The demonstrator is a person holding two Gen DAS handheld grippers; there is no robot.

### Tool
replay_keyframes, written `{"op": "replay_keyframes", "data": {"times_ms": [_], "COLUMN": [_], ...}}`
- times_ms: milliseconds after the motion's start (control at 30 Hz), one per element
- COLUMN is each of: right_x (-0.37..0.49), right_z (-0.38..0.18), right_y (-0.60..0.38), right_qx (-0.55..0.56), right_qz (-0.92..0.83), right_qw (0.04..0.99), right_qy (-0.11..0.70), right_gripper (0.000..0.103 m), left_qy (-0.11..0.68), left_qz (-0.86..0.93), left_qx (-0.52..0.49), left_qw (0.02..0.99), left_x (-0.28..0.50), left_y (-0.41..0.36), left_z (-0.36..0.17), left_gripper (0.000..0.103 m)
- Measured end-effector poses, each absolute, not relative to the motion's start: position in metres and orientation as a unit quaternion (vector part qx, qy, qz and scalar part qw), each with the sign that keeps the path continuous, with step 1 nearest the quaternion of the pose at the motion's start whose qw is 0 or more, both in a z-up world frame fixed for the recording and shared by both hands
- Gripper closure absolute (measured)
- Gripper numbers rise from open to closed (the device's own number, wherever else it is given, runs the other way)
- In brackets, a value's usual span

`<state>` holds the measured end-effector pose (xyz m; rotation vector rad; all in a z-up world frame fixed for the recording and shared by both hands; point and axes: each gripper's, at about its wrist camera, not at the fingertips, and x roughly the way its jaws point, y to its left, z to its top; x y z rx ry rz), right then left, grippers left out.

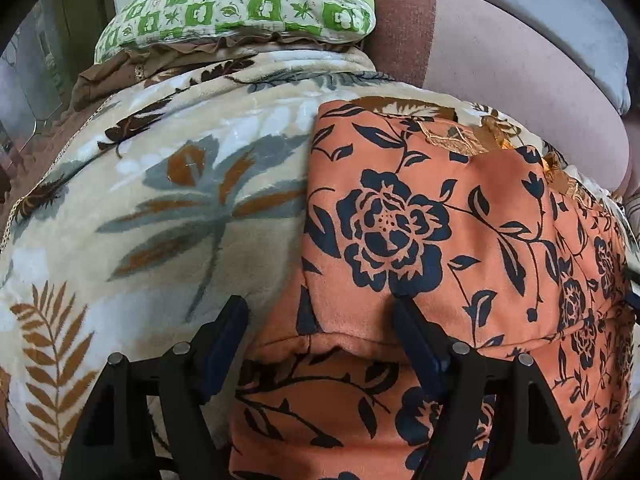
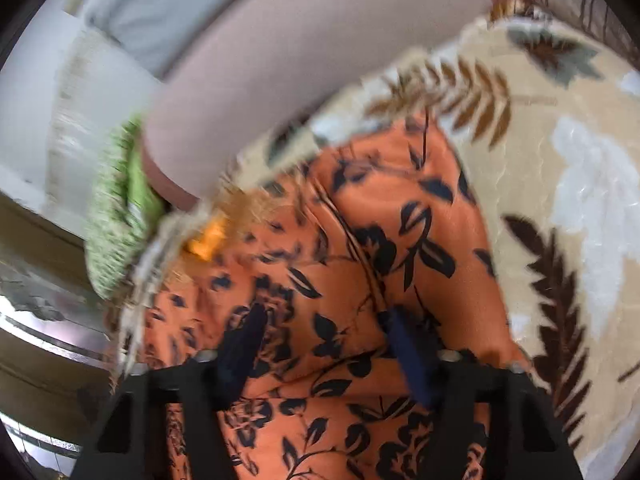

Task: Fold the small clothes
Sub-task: 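Lay the held sleeve across the blouse body with the left tool and release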

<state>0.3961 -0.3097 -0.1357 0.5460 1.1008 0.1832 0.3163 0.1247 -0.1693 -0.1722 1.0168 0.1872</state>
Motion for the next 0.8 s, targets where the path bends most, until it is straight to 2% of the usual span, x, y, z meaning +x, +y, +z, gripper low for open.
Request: {"op": "replay_keyframes", "data": {"times_ms": [67, 133, 233, 300, 333, 400, 467, 533, 700, 800], "right_x": [0.4, 0.396, 0.366, 0.351, 0.351, 0.351, 0.343, 0.339, 0.347, 0.382], "right_z": [-0.137, -0.123, -0.083, -0.09, -0.113, -0.14, -0.13, -0.112, -0.062, -0.073], "right_y": [-0.304, -0.3, -0.293, -0.292, -0.296, -0.306, -0.318, -0.326, -0.309, -0.277], "right_qx": [0.234, 0.219, 0.177, 0.146, 0.149, 0.198, 0.218, 0.237, 0.237, 0.253], "right_qz": [0.075, 0.073, 0.04, -0.006, -0.027, -0.005, 0.002, -0.005, 0.061, 0.195], "right_qw": [0.813, 0.825, 0.872, 0.881, 0.865, 0.849, 0.862, 0.867, 0.897, 0.856], "right_qy": [0.527, 0.516, 0.455, 0.451, 0.478, 0.489, 0.459, 0.438, 0.368, 0.405], "right_gripper": [0.083, 0.087, 0.089, 0.089, 0.088, 0.084, 0.074, 0.033, 0.033, 0.031], "left_qy": [0.48, 0.477, 0.475, 0.473, 0.474, 0.48, 0.473, 0.45, 0.44, 0.477], "left_qz": [0.092, 0.092, 0.088, 0.087, 0.089, 0.092, 0.095, 0.103, 0.098, 0.136], "left_qx": [-0.081, -0.077, -0.079, -0.078, -0.077, -0.081, -0.093, -0.093, -0.076, -0.047], "left_qw": [0.869, 0.871, 0.872, 0.873, 0.873, 0.869, 0.871, 0.882, 0.889, 0.867], "left_x": [0.314, 0.313, 0.314, 0.315, 0.315, 0.315, 0.312, 0.309, 0.329, 0.345], "left_y": [0.124, 0.124, 0.127, 0.126, 0.126, 0.126, 0.13, 0.134, 0.131, 0.132], "left_z": [-0.17, -0.168, -0.17, -0.17, -0.17, -0.166, -0.157, -0.144, -0.134, -0.157], "left_gripper": [0.026, 0.025, 0.024, 0.024, 0.024, 0.024, 0.024, 0.024, 0.024, 0.023]}}
